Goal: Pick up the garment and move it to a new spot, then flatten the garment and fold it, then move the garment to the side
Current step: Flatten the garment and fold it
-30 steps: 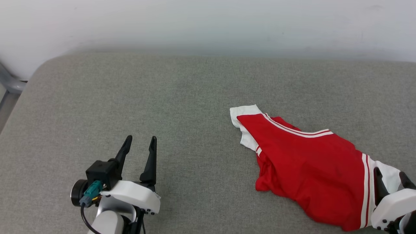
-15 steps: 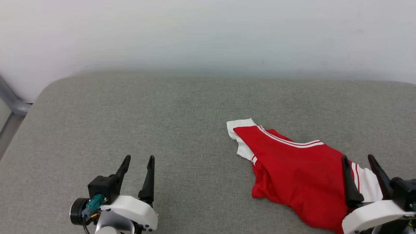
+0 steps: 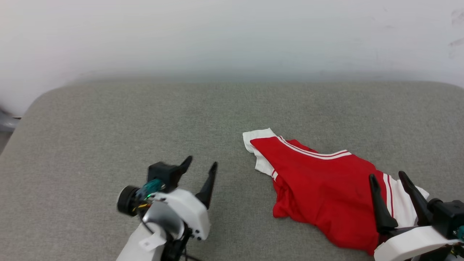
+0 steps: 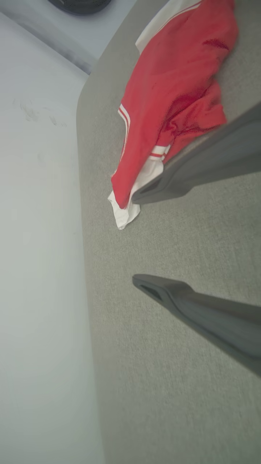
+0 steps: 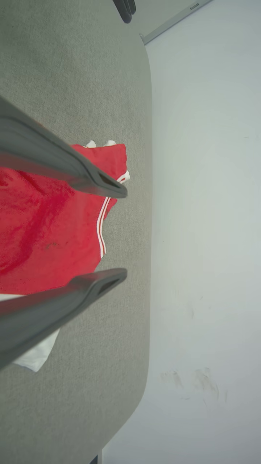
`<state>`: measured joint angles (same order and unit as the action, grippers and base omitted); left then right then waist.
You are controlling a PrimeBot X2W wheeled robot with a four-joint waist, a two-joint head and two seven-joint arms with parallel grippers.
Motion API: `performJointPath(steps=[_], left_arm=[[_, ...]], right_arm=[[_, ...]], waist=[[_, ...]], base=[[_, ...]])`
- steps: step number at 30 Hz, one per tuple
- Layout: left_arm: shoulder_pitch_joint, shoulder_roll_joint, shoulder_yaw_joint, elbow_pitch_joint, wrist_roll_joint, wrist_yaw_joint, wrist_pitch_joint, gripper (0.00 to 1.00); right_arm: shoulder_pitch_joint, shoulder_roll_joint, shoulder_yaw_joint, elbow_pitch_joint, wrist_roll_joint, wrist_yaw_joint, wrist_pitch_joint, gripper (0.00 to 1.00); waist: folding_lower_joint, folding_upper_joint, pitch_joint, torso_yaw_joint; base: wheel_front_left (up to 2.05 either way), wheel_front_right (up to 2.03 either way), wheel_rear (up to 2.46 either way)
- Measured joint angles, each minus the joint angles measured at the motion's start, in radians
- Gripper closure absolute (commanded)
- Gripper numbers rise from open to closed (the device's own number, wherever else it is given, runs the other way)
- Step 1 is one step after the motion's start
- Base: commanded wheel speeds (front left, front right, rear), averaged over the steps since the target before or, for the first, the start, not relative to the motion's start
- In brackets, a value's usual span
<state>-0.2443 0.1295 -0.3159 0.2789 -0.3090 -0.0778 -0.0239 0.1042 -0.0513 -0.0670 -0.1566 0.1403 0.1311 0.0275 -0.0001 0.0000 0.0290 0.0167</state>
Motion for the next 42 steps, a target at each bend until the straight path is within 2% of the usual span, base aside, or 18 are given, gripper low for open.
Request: performJointPath(steps=[6,12,26,27,28,29,35,42], left_arm=[[-0.116,-0.029,-0.115,0.036,-0.032,-0.037,0.163,0.00],[-0.212,-0.039,-0.247,0.086,-0.070,-0.050,0.303,0.00],[-0.389,0.021,-0.564,0.237,-0.230,-0.051,0.490,0.00],[-0.402,0.025,-0.581,0.242,-0.245,-0.051,0.501,0.36],[-0.410,0.029,-0.594,0.245,-0.258,-0.051,0.505,0.60],[-0.416,0.033,-0.606,0.247,-0.275,-0.050,0.507,1.00],[-0.426,0.061,-0.602,0.261,-0.291,-0.048,0.433,1.00],[-0.394,0.162,-0.532,0.189,-0.291,0.023,0.340,1.00]], right_arm=[[-0.017,0.000,0.003,-0.025,0.000,0.000,0.008,0.00],[-0.048,0.000,0.013,-0.028,0.002,0.000,0.006,0.00],[-0.109,0.000,0.028,0.036,0.040,0.000,-0.033,0.00],[-0.110,0.000,0.028,0.040,0.043,0.000,-0.037,0.00],[-0.114,0.000,0.028,0.044,0.045,0.000,-0.037,0.00],[-0.118,0.000,0.029,0.049,0.045,0.000,-0.039,0.00],[-0.120,0.000,0.014,0.067,0.051,0.000,-0.045,0.00],[-0.115,0.000,-0.005,0.075,0.045,0.000,-0.037,0.00]], waist=[[0.0000,0.0000,0.054,-0.026],[0.0001,0.0000,0.118,-0.055],[0.0001,0.0000,0.228,-0.118],[0.0001,0.0000,0.230,-0.120],[0.0001,0.0000,0.231,-0.122],[0.0001,0.0000,0.231,-0.123],[0.0002,0.0000,0.218,-0.111],[0.0001,0.0000,0.168,-0.075]], base=[[0.00,0.00,0.00],[0.00,0.00,0.00],[0.00,0.00,0.00],[0.00,0.00,0.00],[0.00,0.00,0.00],[0.00,0.00,0.00],[0.00,0.00,0.00],[0.00,0.00,0.00]])
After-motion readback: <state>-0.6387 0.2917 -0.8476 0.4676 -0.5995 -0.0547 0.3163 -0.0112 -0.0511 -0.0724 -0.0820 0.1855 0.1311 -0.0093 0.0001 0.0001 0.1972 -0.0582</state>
